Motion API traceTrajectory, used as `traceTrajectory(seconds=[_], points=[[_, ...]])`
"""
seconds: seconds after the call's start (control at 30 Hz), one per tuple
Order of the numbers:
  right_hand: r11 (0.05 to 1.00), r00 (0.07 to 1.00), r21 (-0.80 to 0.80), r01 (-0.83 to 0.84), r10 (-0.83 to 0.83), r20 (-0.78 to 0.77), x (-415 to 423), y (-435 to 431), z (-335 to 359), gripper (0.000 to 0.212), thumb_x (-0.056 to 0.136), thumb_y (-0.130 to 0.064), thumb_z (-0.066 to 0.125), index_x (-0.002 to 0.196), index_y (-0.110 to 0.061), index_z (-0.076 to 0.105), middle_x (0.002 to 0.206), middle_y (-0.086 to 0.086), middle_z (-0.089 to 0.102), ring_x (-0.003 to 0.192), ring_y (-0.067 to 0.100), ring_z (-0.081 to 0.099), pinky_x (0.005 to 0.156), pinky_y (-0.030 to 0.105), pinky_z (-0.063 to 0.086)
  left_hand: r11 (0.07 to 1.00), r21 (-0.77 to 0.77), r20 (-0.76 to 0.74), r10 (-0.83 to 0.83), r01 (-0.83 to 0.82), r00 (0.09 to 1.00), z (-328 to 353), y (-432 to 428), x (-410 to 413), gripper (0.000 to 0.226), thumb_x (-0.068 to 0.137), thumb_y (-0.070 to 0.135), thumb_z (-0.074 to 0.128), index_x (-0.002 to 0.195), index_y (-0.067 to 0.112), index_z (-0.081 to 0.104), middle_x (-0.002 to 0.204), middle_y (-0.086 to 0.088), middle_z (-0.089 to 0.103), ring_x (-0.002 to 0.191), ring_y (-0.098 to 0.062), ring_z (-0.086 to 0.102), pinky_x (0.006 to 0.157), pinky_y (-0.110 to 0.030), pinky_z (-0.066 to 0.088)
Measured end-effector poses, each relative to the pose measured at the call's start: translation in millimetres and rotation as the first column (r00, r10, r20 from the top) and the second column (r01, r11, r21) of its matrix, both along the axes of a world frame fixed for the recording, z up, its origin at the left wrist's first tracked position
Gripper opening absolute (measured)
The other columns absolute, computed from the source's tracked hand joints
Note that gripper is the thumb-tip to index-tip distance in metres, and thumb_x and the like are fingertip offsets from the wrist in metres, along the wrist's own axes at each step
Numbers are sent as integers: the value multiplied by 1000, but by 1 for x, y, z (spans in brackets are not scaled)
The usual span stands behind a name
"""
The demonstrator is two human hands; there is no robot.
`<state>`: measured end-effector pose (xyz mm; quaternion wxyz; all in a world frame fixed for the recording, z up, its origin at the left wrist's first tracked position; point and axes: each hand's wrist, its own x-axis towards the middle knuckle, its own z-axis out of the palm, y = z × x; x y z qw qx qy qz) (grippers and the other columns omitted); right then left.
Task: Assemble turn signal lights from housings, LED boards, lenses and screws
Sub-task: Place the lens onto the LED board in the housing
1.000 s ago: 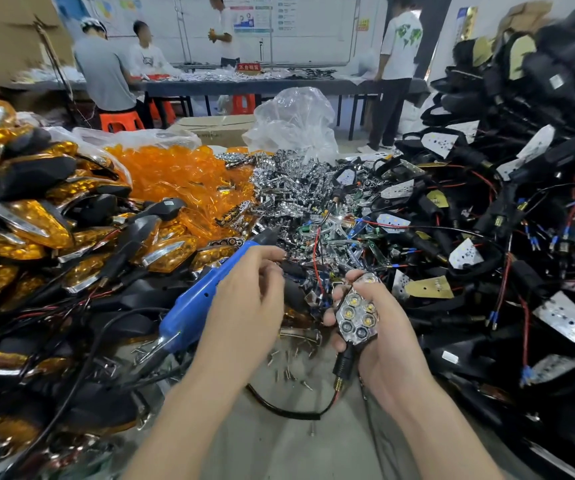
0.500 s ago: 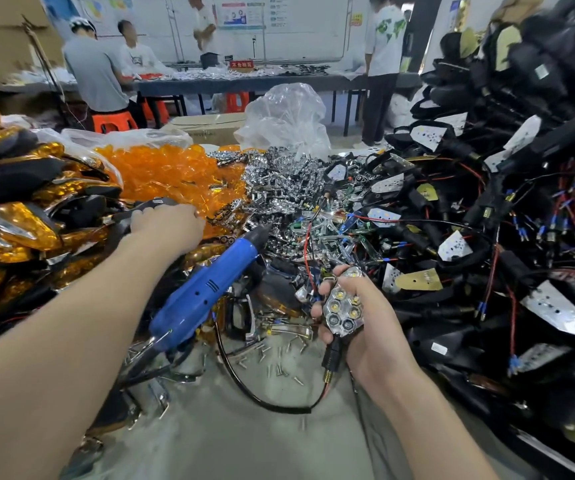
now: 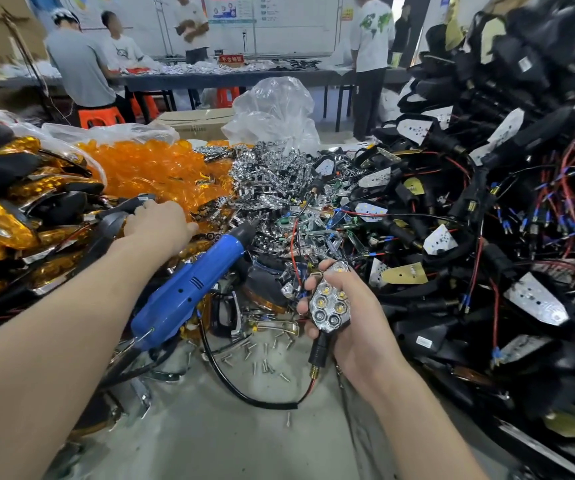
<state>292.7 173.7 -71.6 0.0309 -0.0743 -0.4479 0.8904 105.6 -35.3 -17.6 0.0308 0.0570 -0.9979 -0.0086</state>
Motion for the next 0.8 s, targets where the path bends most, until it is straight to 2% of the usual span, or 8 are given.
traceTrajectory(seconds=[0.13,0.23,0.4,0.47,0.53,0.6,0.73,0.8], points=[[1000,1000,-13,-3,3,-1,0,1,1,14,99,-10,51,97,-18,62,78,4,64,59,22,60,41,25,39,997,77,-233,-6,25,972,4,-1,15,37,100,37,55,105,0,56,123,-27,53,111,-42,52,86,-49,44],[1000,1000,-7,7,-7,1,2,1,2,15,99,-10,51,96,-18,63,78,4,64,58,22,61,41,25,39,964,237,-368,-28,122,930,15,4,31,50,100,41,53,126,-1,53,128,-23,52,111,-38,54,85,-46,44],[999,999,-6,38,-38,5,1,1,4,5,97,-18,59,98,-19,64,77,4,65,57,21,62,40,24,39,737,401,-586,-250,544,770,5,29,115,62,96,51,53,146,16,41,129,4,45,103,0,48,91,-25,41],[998,998,15,67,-67,4,0,1,4,11,90,-29,67,97,-21,69,79,4,67,57,20,62,39,24,39,656,406,-596,-338,636,728,-16,44,152,57,94,45,55,143,16,44,120,12,42,98,4,45,90,-22,42],[994,996,52,93,-92,-6,-2,1,3,10,90,-35,71,88,-26,75,83,4,70,58,18,63,38,25,39,621,436,-541,-398,651,741,-34,57,174,60,91,42,55,144,15,45,123,10,45,104,-7,56,94,-33,49],[989,995,104,102,-99,-30,-2,1,1,17,87,-43,69,88,-28,77,86,4,72,58,16,62,40,25,41,648,413,-485,-438,640,757,-44,66,181,65,89,42,52,148,16,43,132,5,47,110,-19,60,94,-41,52],[980,994,174,91,-80,-68,-1,-2,-1,51,75,-55,77,108,-16,74,80,6,68,56,15,60,39,27,44,677,339,-460,-487,654,742,-49,64,184,63,92,36,58,149,18,41,133,6,46,105,-20,60,88,-36,53],[978,995,194,72,-58,-79,-1,-4,-1,48,69,-54,80,105,-23,75,82,5,71,57,15,61,39,27,45,673,330,-459,-499,662,735,-51,61,188,59,92,35,57,147,20,43,130,8,45,96,-17,60,79,-33,54]])
